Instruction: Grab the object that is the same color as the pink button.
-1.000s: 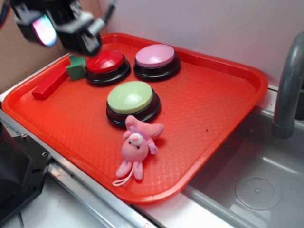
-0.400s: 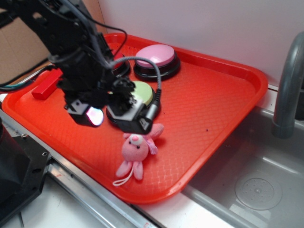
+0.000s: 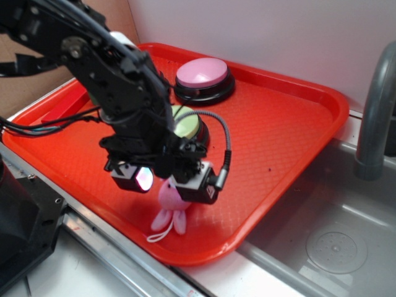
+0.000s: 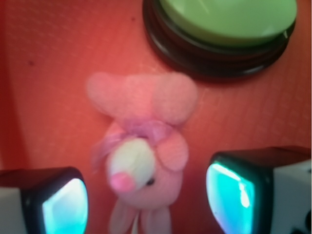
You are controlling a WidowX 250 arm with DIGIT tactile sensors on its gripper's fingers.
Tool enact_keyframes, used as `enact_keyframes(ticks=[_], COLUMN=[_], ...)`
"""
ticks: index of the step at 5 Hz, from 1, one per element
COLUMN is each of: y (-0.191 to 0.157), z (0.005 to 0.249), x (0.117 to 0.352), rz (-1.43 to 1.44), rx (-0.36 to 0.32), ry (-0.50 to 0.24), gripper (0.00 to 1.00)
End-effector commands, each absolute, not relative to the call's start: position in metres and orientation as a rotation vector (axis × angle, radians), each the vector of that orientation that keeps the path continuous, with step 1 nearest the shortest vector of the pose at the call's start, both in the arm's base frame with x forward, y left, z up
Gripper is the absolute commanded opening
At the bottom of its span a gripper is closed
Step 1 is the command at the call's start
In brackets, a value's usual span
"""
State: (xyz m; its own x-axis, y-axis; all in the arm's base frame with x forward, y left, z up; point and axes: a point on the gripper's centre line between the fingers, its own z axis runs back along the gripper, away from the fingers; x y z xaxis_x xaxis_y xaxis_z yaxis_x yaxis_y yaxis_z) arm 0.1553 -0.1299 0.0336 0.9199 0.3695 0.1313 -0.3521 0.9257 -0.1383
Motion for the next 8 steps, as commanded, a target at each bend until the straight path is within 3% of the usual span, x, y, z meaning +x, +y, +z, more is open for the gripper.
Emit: enact_keyframes(ticks=[1,2,3,4,5,6,8], y=[-0.145,-0.146,-0.145,-0.141,-0.133,-0.109,-0.051], z=[0.037,0.033,0.032,0.042,0.074,0.109,0.157], x=[0.172,0.173,0.175,0.176,0.183,0.183,0.168], rz=[0.369,0.397,0.407,0.417,0.364,0.299,0.275], rx=[-0.134,-0.112,-0.089,-0.033,-0.057,-0.095,-0.099], ry=[-0.19,-0.192,-0.184,-0.17,-0.191,-0.16,-0.238], gripper=[1.0,0.3,0.06,0.0,0.0,0.0,0.0])
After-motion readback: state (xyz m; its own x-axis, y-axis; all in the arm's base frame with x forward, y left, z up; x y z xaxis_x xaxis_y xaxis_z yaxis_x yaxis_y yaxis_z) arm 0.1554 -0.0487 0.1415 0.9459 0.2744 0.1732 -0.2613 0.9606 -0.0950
